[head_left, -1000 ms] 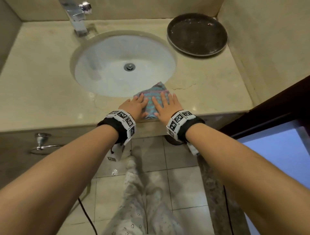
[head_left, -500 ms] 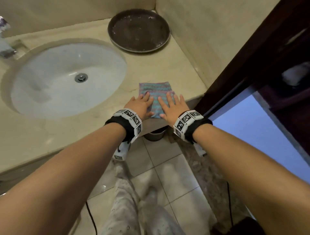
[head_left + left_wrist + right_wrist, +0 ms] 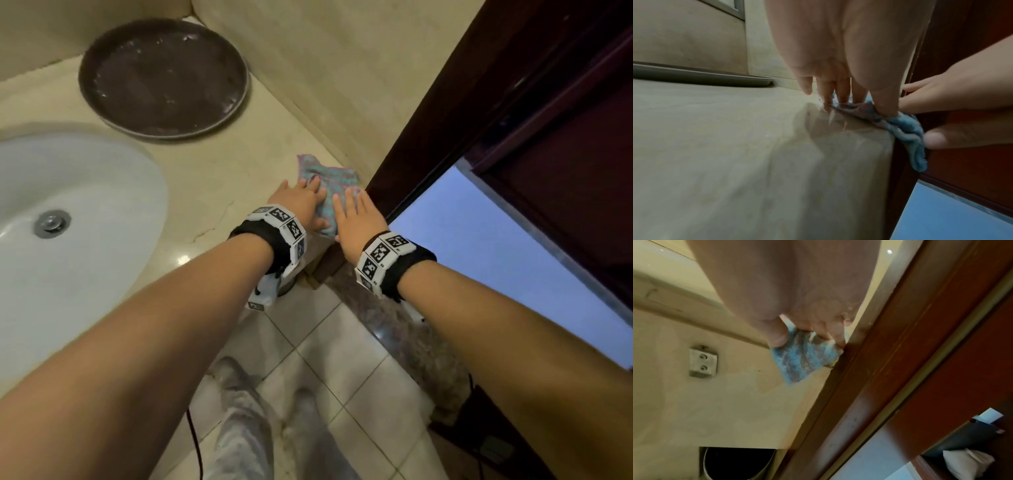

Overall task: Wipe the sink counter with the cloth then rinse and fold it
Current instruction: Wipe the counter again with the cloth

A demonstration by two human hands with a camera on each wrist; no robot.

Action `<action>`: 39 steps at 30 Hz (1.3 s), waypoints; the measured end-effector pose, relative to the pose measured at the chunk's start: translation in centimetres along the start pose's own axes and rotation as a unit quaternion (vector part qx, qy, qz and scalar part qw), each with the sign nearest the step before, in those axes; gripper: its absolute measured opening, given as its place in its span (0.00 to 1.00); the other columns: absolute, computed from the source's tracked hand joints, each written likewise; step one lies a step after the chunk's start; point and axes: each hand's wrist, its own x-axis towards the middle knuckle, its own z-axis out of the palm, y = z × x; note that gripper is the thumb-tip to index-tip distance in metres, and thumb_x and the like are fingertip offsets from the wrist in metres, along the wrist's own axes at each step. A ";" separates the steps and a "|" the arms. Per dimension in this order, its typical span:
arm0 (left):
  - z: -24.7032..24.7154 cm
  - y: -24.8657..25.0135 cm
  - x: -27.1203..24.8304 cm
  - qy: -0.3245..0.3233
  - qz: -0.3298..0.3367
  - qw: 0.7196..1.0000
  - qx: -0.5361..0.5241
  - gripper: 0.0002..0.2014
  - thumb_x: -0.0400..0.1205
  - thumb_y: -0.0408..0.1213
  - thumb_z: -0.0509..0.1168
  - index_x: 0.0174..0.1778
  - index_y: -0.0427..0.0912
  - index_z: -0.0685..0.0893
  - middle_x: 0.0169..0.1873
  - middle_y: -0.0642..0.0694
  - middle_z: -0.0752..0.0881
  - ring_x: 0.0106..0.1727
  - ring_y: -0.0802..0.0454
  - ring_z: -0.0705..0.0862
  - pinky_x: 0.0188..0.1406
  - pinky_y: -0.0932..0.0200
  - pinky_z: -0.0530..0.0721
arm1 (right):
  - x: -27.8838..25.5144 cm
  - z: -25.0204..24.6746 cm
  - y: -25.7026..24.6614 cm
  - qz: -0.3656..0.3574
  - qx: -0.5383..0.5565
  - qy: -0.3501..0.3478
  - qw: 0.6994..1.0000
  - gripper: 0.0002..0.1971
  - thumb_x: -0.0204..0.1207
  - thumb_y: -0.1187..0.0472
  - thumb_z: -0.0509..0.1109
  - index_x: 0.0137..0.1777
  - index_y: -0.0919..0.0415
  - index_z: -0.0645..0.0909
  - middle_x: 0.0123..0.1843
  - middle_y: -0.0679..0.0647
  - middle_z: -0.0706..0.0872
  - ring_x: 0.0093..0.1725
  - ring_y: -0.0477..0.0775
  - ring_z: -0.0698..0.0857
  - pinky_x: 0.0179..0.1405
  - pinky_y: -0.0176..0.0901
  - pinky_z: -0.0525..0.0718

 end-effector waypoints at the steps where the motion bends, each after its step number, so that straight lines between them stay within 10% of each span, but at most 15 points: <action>1: -0.2 -0.2 0.2 0.000 0.010 1.000 0.008 0.35 0.82 0.55 0.57 0.81 0.44 0.54 0.84 0.44 0.48 0.83 0.45 0.55 0.80 0.41 0.56 | 0.1 -0.3 -0.1 0.002 -0.004 -0.003 1.000 0.32 0.87 0.54 0.44 0.81 0.70 0.35 0.83 0.71 0.42 0.84 0.66 0.44 0.82 0.56 0.38; 23: 1.0 -17.0 -4.0 0.044 -0.016 0.997 -0.055 0.28 0.83 0.51 0.57 0.78 0.50 0.61 0.83 0.50 0.52 0.83 0.52 0.57 0.79 0.37 0.52 | 7.5 -10.2 -6.5 -0.127 0.026 0.017 0.991 0.35 0.84 0.52 0.56 0.83 0.56 0.40 0.85 0.64 0.46 0.84 0.64 0.51 0.83 0.53 0.50; 31: 1.2 -20.0 -6.3 0.042 -0.082 0.991 -0.094 0.28 0.82 0.49 0.58 0.78 0.50 0.62 0.83 0.50 0.55 0.82 0.52 0.59 0.80 0.40 0.50 | 10.0 -14.3 -9.3 -0.214 -0.030 0.096 0.972 0.26 0.82 0.55 0.57 0.79 0.60 0.60 0.77 0.63 0.70 0.76 0.62 0.69 0.76 0.49 0.65; 35: -0.1 -20.8 -7.6 0.034 -0.105 0.991 -0.076 0.20 0.81 0.46 0.59 0.69 0.45 0.75 0.76 0.48 0.69 0.74 0.50 0.72 0.78 0.45 0.57 | 11.0 -17.1 -11.0 -0.312 0.015 0.173 0.934 0.13 0.76 0.64 0.62 0.57 0.63 0.84 0.54 0.63 0.88 0.55 0.65 0.87 0.55 0.54 0.82; 39: -1.1 -22.1 -10.2 0.018 -0.183 0.966 -0.181 0.27 0.78 0.57 0.63 0.65 0.41 0.77 0.61 0.40 0.83 0.61 0.41 0.81 0.57 0.56 0.74 | 11.5 -21.4 -11.9 -0.343 0.017 0.132 0.930 0.17 0.79 0.57 0.60 0.66 0.53 0.79 0.59 0.60 0.86 0.59 0.63 0.84 0.55 0.49 0.80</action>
